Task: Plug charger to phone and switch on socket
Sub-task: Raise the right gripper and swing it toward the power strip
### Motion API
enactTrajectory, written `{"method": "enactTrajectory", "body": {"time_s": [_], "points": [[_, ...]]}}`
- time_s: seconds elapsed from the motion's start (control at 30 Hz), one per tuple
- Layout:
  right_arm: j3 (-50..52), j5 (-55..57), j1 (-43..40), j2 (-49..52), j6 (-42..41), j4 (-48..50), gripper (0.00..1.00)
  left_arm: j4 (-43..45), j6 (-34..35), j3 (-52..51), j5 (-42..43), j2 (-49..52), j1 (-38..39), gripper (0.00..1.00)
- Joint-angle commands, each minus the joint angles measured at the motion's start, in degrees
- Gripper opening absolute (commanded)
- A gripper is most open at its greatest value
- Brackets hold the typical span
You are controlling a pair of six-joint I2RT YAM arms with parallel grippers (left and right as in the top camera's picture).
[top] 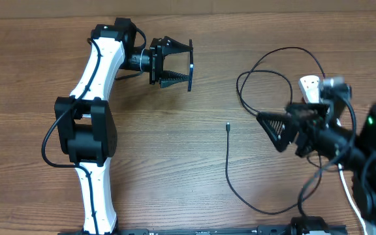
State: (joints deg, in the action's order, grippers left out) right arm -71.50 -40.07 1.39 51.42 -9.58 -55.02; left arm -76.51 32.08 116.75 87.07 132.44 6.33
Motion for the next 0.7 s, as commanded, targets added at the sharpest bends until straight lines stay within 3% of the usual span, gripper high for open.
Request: {"method": "enactTrajectory", "body": {"time_s": [0.0,0.4,0.67], "points": [[-2.64,2.10,2.36,2.21,-4.26,-0.66,0.93,-0.02,0.52,1.75,3.56,-0.15,-0.31,0.72],[-23.80,49.90,28.57,25.33,-16.39,-21.92,0.88,0.00,0.50,1.75,3.56,-0.15,-0.31,0.72],[-29.88,66.73,40.74,33.18,-22.93,-18.45,0.89,-0.02,0.55,1.75,3.56,-0.15,-0.31,0.72]]}}
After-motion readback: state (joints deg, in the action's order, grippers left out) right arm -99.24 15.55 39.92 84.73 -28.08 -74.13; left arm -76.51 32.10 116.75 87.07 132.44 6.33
